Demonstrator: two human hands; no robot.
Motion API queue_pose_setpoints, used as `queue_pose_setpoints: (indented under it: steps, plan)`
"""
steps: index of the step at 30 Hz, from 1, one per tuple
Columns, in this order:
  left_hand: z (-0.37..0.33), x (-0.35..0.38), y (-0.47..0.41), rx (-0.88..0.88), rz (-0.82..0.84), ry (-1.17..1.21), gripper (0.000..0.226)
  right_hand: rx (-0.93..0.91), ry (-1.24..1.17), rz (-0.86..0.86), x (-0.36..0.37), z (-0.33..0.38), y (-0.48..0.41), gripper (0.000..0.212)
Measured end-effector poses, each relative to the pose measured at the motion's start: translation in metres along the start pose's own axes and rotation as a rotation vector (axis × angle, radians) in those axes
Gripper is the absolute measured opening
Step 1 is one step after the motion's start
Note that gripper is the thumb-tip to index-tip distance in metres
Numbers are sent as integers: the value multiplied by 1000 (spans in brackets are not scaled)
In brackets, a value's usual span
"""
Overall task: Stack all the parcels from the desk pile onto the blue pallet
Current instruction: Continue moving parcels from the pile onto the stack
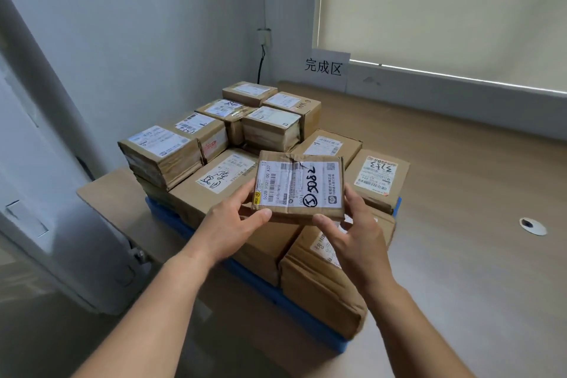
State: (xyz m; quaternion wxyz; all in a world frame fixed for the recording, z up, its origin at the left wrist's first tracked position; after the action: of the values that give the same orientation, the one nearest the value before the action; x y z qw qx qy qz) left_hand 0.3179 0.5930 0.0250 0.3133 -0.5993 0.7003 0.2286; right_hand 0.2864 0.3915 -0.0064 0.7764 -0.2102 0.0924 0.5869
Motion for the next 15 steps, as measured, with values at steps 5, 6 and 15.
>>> queue_pose_setpoints:
  steps: [5,6,15]
  plan:
    - [25,-48,-61,54,49,-124,61,73,-8,-43,53,23,-35,69]
    - [30,-57,-73,67,59,-150,62,69,3,-57,63,26,-43,68]
    - [82,-106,-176,193,231,-374,54,97,71,-139,136,50,-96,56]
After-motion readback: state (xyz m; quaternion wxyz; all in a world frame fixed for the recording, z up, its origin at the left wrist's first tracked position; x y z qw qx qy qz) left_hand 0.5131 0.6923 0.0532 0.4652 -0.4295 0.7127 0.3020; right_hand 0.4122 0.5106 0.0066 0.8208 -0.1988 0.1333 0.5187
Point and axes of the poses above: each hand's wrist, its own y-axis away from the middle knuckle, its own x-axis out of the palm, z = x × y, the point moved 1 cm from there along -y, towards the middle knuckle, and after that the axes turned 5 degrees about -y, right-handed, at the moved point
